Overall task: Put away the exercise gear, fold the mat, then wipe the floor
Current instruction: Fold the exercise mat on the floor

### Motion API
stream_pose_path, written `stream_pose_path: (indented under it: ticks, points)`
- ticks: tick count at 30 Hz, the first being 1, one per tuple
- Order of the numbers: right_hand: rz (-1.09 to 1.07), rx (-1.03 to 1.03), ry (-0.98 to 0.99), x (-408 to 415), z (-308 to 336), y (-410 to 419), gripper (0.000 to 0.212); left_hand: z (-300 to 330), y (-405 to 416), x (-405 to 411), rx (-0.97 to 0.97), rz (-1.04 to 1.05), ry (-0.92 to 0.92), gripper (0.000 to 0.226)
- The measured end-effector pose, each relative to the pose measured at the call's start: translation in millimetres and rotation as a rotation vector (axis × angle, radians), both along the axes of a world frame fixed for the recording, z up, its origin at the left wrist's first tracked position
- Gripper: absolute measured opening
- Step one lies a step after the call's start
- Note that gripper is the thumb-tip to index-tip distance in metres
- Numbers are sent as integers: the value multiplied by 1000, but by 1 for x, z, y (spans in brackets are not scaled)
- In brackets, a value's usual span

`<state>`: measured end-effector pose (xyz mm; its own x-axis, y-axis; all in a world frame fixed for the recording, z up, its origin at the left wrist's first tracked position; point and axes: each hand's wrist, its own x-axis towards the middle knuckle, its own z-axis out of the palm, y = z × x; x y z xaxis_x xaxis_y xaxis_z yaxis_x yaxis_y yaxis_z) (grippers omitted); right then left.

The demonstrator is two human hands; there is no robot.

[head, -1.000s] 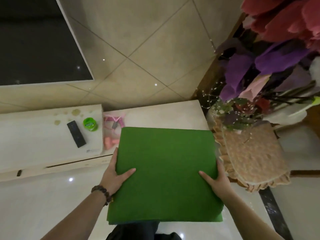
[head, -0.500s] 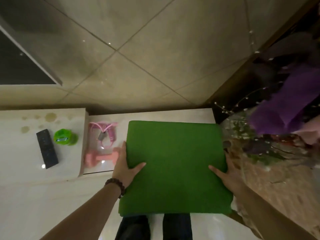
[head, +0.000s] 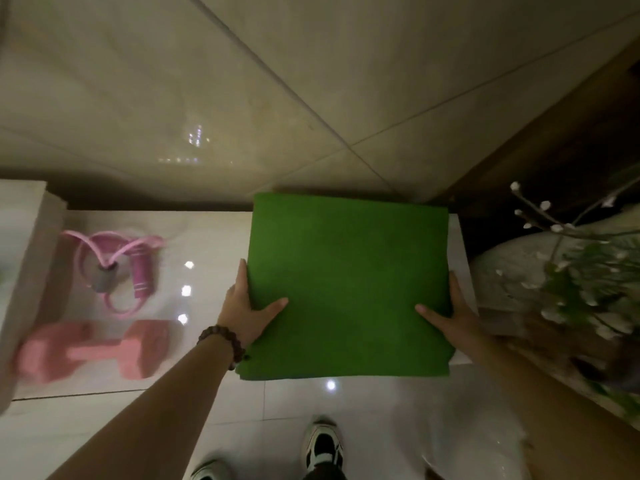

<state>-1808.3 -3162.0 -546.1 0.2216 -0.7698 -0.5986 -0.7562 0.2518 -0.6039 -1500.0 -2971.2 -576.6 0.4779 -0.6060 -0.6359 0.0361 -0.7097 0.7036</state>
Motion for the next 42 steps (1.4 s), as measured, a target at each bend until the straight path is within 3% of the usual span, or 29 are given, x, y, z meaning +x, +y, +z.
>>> stream_pose_path:
  ticks: [7,12,15,17,20,22,24,28,31,33,35,38,42]
  points:
    - [-74,-50,-8,-5,-11,6,103,-2,9,-20,-92,81,-36,100]
    - [-106,-73,35,-20,-14,7,112,-1,11,-47,-4,-9,-84,110]
    - [-27,-146,282,-12,-13,5,109,7,1,-51,145,-136,-345,114]
    - [57,-416,433,11,0,6,92,14,-9,-48,121,-233,-612,108]
    - [302,-847,375,85,14,13,63,14,-38,-36,23,-434,-899,89]
    - [537,-935,314,141,7,11,56,7,-65,-23,9,-577,-1031,87]
    - [683,-850,347,183,-8,7,52,0,-88,-8,28,-653,-1075,90]
    - [661,-582,496,205,-43,-8,50,-21,-104,0,114,-708,-1030,93]
    - [746,-525,483,206,-41,-20,52,-28,-106,-2,147,-712,-1029,94]
    - [714,-604,486,185,-29,-34,56,-28,-107,-4,153,-709,-1044,95]
    - [556,-673,611,141,-22,-51,61,-28,-108,-4,152,-702,-1059,96]
    - [443,-454,731,89,-24,-71,64,-29,-106,-5,150,-696,-1078,95]
    - [513,-295,679,89,-29,-91,65,-28,-108,-4,167,-693,-1035,93]
